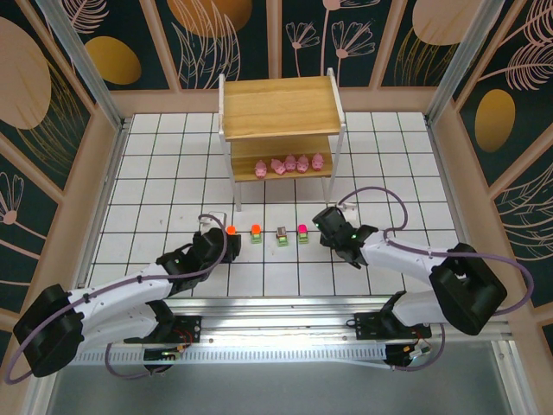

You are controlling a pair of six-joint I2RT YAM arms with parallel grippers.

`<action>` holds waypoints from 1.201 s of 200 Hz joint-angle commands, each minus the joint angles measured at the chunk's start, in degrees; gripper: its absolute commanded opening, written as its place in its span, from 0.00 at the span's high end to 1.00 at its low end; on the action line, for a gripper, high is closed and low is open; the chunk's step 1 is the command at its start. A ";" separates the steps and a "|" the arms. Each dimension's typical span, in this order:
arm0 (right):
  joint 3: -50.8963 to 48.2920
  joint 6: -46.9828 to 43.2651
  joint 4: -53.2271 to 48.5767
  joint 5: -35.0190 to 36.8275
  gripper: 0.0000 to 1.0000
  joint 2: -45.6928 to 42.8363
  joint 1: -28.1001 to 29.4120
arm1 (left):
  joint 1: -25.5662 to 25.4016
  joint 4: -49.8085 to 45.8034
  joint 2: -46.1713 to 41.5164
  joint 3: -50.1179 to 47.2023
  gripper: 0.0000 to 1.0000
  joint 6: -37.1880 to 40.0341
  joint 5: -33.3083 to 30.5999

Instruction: Place and organize the plastic toys onto the shelf

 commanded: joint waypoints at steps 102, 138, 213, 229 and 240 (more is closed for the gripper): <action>3.07 -1.32 2.91 0.35 0.58 4.62 -2.33 | 2.68 7.47 2.36 -0.33 0.29 6.18 3.70; 3.65 -1.85 3.37 0.15 0.60 5.86 -2.68 | 3.33 7.79 3.53 0.06 0.28 6.63 4.81; 3.40 -1.81 3.81 -0.68 0.68 7.21 -2.59 | 3.56 7.94 2.76 -0.43 0.28 6.49 5.29; 3.16 -1.77 3.82 -0.62 0.71 7.19 -2.59 | 3.55 7.97 2.45 -0.67 0.28 6.53 5.46; 3.07 -1.81 3.81 -0.64 0.75 6.96 -2.51 | 3.55 7.97 2.45 -0.64 0.28 6.52 5.62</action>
